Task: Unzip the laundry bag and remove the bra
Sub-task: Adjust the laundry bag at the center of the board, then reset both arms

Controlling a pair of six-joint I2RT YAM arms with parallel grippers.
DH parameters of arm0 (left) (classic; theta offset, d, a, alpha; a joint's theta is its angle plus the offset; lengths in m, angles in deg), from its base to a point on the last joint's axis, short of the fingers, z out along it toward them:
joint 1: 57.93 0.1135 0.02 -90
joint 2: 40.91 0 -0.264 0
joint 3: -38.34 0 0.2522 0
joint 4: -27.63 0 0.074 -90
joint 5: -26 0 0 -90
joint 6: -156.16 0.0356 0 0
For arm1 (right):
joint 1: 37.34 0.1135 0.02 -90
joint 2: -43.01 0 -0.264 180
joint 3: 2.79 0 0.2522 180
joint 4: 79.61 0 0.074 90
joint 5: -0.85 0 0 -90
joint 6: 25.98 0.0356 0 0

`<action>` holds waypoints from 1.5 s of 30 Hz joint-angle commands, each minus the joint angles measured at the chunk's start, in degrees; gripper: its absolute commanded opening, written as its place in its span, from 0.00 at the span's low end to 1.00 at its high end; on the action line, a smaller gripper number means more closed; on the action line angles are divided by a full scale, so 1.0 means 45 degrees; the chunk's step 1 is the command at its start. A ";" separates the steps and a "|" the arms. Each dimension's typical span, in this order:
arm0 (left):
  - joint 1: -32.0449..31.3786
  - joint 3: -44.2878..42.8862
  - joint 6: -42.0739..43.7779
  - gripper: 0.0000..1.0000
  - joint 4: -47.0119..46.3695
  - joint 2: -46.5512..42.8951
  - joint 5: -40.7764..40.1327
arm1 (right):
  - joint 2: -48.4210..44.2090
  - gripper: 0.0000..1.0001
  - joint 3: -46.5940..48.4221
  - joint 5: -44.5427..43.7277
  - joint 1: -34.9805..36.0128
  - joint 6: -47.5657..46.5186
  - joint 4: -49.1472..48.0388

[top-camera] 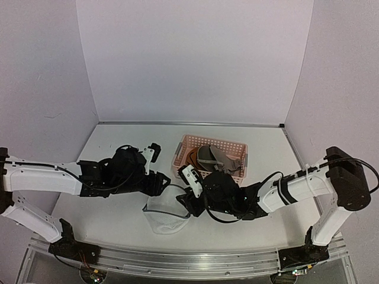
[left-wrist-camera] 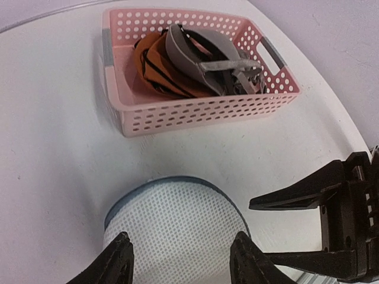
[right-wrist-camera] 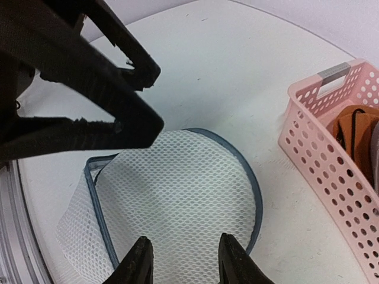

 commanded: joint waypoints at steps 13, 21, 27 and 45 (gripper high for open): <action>0.4100 -0.2351 0.2479 1.00 0.1109 -0.0799 -0.0464 | -0.3269 0.98 -0.0570 -0.2508 -0.3555 -0.1530 0.0590; 0.7337 -0.2241 0.1323 1.00 0.1567 -0.1109 0.0454 | -0.5711 0.98 -0.1951 -0.1083 -0.7414 0.0417 0.1371; 1.0096 -0.1214 0.0133 0.99 0.1561 -0.1936 0.1812 | -0.7525 0.98 -0.2930 0.1058 -1.0100 0.1458 0.2421; 1.0233 0.5875 -0.0981 0.99 -0.2966 -0.9200 0.2707 | -1.6020 0.98 -0.8014 -0.1360 -1.0503 0.2226 0.2612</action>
